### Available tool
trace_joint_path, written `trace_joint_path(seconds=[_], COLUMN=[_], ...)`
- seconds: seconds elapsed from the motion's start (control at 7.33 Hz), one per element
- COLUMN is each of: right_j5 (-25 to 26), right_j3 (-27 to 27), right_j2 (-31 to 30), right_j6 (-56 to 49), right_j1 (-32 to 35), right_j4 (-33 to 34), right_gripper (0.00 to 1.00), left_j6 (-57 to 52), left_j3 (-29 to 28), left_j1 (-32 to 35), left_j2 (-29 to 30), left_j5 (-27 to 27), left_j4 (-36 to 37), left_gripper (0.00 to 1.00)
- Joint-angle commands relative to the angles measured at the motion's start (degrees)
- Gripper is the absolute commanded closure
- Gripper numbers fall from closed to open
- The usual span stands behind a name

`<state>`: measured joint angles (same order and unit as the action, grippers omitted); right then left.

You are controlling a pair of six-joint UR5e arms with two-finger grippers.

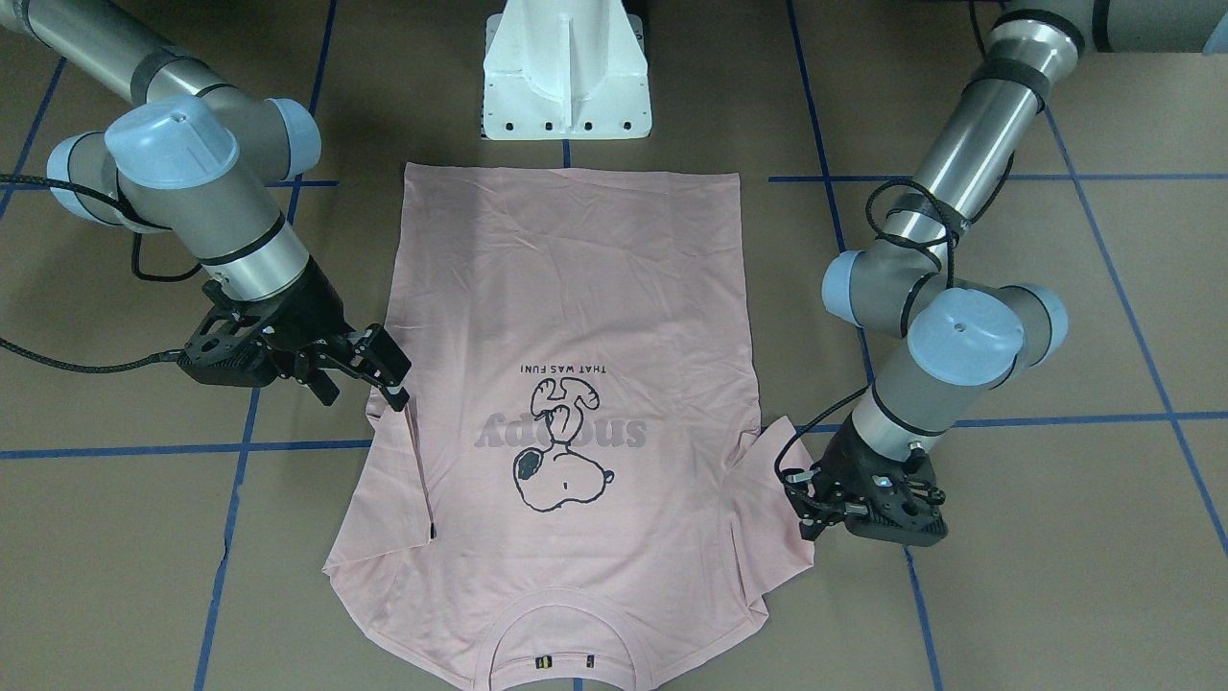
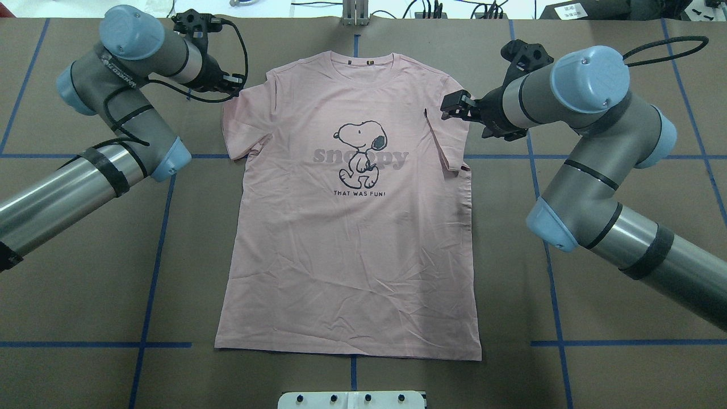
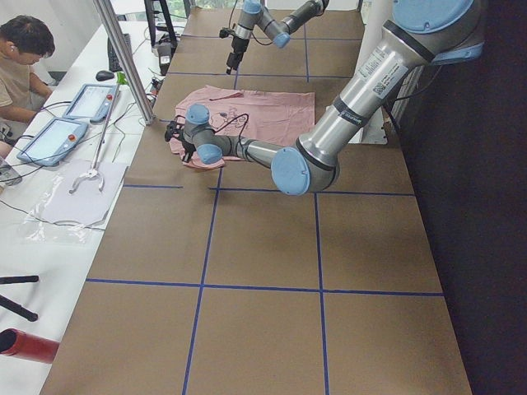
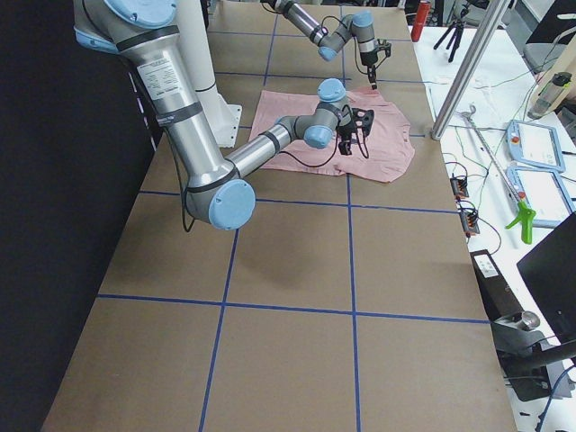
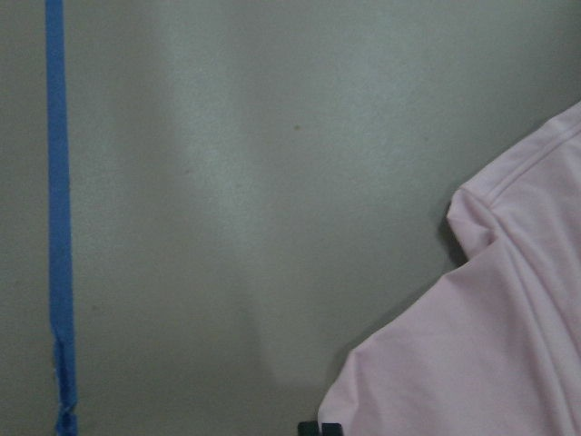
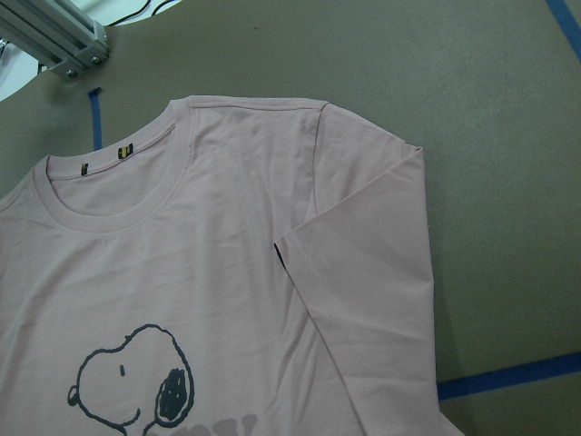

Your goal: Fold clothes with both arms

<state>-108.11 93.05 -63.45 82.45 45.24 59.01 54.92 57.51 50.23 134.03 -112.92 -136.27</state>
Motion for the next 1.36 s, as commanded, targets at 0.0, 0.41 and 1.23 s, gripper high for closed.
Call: trace_joint_path(seconds=[0.0,0.41,1.23], right_j5=[0.00,0.00,0.00], right_j3=[-0.15,-0.32,0.20], right_j2=[0.00,0.35,0.61], right_j6=[-0.01,-0.01,0.16], right_j1=[-0.07,-0.15,-0.85], right_j4=[-0.04,0.05,0.49], right_gripper=[0.00,0.00,0.00], left_j6=[3.26,3.79,4.49], left_j3=[-0.46,-7.04,3.16], left_j1=[-2.41,-3.46,-4.00], left_j2=[3.77,9.57,4.52], left_j5=[1.55,6.55,6.40], left_j4=[4.07,3.82,2.41], left_gripper=[1.00,1.00,0.12])
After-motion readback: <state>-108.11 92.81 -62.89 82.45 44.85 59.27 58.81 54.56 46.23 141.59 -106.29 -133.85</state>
